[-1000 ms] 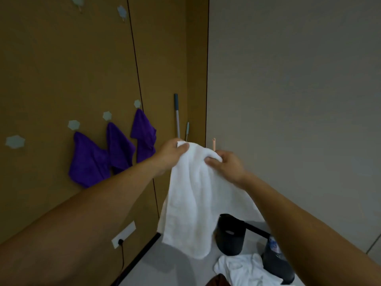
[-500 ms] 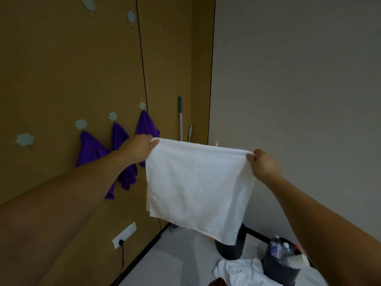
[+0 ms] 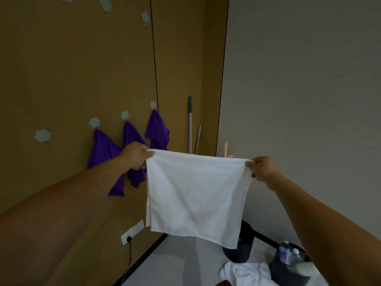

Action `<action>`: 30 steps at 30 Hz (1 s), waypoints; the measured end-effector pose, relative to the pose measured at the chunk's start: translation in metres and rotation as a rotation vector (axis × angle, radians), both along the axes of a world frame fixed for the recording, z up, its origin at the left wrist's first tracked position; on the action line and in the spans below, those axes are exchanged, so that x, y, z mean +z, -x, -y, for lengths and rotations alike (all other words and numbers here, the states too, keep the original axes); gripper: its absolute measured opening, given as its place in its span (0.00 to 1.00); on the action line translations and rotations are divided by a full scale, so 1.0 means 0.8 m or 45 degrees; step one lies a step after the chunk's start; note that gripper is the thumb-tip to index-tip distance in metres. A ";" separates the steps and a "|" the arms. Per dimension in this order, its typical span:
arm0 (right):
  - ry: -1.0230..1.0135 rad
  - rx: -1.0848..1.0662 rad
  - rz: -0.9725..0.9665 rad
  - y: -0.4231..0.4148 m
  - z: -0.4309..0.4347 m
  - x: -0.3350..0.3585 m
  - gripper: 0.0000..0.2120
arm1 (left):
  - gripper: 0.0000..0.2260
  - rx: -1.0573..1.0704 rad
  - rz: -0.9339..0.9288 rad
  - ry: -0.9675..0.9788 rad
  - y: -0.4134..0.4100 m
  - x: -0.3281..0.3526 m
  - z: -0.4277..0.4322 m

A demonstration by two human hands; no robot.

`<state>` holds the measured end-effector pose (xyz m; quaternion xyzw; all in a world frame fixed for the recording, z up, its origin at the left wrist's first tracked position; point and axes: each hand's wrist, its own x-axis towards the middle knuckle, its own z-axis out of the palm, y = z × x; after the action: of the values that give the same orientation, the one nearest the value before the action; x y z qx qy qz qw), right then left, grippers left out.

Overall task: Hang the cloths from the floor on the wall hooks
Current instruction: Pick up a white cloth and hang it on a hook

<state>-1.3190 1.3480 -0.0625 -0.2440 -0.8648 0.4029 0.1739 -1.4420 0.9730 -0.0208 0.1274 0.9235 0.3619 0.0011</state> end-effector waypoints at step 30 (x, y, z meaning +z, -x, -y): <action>0.715 -0.008 -0.508 0.025 -0.030 -0.002 0.09 | 0.03 0.239 0.304 -0.366 0.013 -0.045 -0.011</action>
<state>-1.3391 1.3721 -0.0642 -0.2014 -0.6685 0.6644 0.2668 -1.4525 0.9815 -0.0568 -0.0040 0.8634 0.5011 0.0586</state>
